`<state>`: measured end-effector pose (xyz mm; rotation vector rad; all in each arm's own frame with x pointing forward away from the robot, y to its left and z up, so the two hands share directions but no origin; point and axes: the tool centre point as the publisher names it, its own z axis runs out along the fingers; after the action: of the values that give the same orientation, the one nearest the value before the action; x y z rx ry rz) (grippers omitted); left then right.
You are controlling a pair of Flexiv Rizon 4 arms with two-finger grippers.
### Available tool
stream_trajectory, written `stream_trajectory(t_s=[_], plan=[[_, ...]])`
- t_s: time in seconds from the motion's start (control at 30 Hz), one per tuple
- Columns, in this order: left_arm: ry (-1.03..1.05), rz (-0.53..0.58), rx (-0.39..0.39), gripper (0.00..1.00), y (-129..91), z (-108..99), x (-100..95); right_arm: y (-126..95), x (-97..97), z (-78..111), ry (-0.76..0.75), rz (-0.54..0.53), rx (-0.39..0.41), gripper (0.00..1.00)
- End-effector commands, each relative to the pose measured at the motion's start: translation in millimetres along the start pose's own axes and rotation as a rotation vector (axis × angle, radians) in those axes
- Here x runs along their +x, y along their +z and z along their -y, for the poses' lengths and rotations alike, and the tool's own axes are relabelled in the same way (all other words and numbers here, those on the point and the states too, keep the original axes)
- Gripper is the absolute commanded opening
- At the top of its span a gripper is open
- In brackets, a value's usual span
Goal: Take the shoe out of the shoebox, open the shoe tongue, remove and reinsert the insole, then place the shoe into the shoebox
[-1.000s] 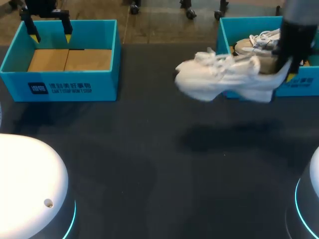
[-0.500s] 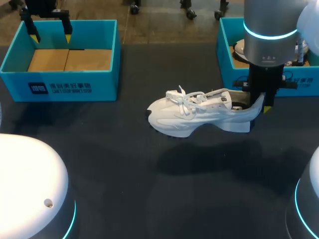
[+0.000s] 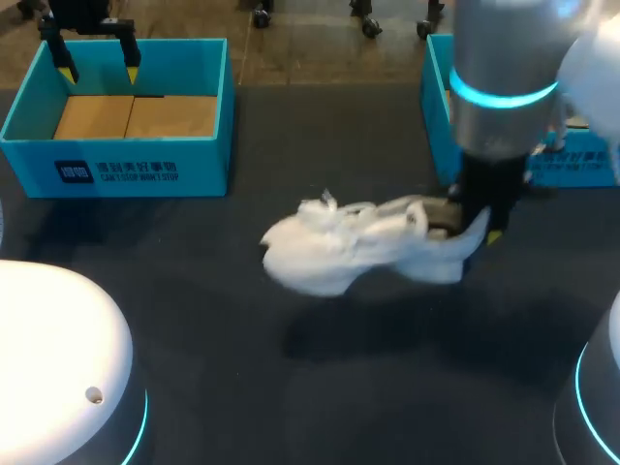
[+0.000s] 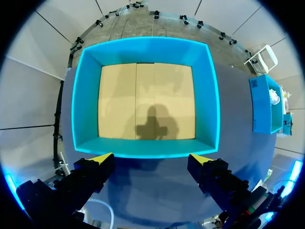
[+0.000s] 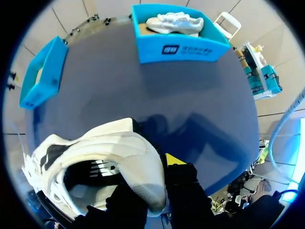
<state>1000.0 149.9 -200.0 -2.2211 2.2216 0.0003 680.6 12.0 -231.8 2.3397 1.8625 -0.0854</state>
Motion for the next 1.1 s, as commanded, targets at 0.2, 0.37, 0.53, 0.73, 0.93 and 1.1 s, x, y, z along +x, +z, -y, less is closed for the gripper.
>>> stream_trajectory(t_s=[0.2,0.37,0.53,0.73,0.93,1.1], plan=[[0.000,0.000,0.000,1.00,0,0,-0.1,55,79.2,29.6,-0.005,0.062,0.021,0.00],[0.000,0.000,0.000,1.00,0,0,-0.1,79,89.1,29.7,0.008,0.068,0.050,0.00],[0.000,0.000,0.000,1.00,0,0,-0.1,97,95.9,30.3,0.020,0.069,0.055,0.00],[0.000,0.000,0.000,1.00,0,0,-0.1,115,102.9,32.3,0.028,0.113,0.068,0.00],[0.000,0.000,0.000,1.00,0,0,-0.1,122,106.4,39.3,0.018,0.140,0.048,0.00],[0.000,0.000,0.000,1.00,0,0,-0.1,126,110.8,41.4,0.007,0.178,0.039,0.00]])
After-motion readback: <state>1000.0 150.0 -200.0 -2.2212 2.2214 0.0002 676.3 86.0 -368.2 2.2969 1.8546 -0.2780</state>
